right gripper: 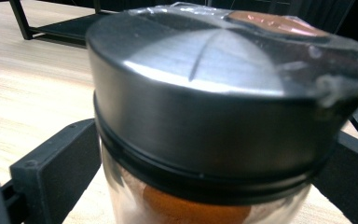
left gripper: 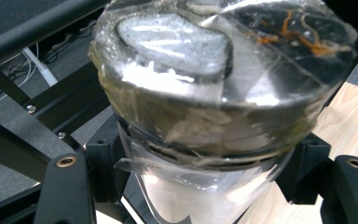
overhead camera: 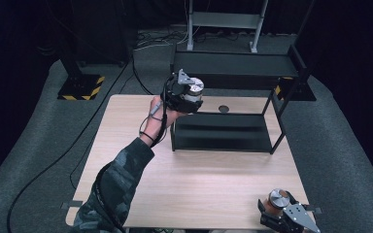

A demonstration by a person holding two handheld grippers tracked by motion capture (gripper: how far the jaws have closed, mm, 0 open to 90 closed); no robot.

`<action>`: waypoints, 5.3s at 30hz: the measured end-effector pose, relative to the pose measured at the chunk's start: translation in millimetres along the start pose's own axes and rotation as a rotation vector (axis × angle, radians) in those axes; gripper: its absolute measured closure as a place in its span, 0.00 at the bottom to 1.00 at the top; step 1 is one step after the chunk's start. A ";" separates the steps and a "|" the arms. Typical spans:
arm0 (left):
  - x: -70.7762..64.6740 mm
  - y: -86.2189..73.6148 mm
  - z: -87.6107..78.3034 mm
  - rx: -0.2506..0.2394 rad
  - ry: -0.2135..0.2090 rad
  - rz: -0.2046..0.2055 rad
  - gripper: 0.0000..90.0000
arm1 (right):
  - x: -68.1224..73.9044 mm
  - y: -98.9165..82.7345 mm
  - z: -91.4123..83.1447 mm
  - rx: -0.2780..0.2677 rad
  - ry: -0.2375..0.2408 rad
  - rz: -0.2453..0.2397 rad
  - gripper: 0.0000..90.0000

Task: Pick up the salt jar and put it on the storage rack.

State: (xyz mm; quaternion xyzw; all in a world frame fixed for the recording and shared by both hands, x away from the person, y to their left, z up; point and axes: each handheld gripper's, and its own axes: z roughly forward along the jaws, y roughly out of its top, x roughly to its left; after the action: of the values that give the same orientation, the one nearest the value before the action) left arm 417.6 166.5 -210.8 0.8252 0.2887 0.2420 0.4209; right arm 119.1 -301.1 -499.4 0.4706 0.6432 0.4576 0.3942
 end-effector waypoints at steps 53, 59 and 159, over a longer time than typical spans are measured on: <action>7.6 45.2 -16.1 -0.090 -0.039 -0.017 0.34 | 1.5 0.5 0.3 0.004 -0.006 -0.007 0.00; 7.3 51.8 -22.0 -0.105 -0.036 -0.013 0.34 | 1.5 0.5 0.3 0.004 -0.006 -0.006 0.00; 31.1 109.9 45.3 -0.084 0.089 -0.214 0.34 | 2.2 -0.1 0.4 0.000 -0.009 -0.007 0.00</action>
State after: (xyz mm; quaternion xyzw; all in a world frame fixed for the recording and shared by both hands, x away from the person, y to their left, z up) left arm 499.0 109.9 -138.2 0.7596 0.3833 0.2441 0.4653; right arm 118.9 -298.9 -499.8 0.4704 0.6431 0.4539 0.3989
